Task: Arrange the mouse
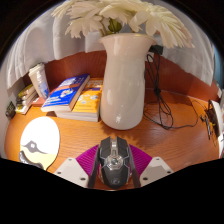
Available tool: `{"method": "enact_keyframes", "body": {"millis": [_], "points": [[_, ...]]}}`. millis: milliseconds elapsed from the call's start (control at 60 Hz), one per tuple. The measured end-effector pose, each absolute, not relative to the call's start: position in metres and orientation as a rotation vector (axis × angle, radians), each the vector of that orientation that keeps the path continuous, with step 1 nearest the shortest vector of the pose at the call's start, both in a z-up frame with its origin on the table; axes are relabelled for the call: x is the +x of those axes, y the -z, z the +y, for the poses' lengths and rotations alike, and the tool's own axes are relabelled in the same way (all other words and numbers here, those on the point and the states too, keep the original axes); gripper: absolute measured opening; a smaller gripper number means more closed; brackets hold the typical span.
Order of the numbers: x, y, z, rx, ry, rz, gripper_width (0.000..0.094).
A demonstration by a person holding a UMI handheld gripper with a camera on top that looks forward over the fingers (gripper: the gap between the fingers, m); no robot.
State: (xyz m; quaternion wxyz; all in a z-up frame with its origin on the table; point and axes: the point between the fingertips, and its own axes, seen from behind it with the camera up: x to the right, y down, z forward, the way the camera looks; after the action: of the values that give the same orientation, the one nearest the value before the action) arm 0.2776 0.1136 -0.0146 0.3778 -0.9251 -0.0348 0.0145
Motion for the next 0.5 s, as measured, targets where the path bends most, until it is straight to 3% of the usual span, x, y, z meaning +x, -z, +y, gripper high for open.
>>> {"method": "enact_keyframes", "body": {"millis": [150,283,383,500], "points": [[0.278,0.014,0.114,-2.368,-0.020,-0.078,0.0473],[0.280,0.013,0.113,-2.380,0.025,-0.051,0.0369],[0.275,0.011,0.110,-2.408,0.049,-0.019,0.0354],[0.248,-0.028,0.104,-2.378,0.035,0.043,0.0355]]}}
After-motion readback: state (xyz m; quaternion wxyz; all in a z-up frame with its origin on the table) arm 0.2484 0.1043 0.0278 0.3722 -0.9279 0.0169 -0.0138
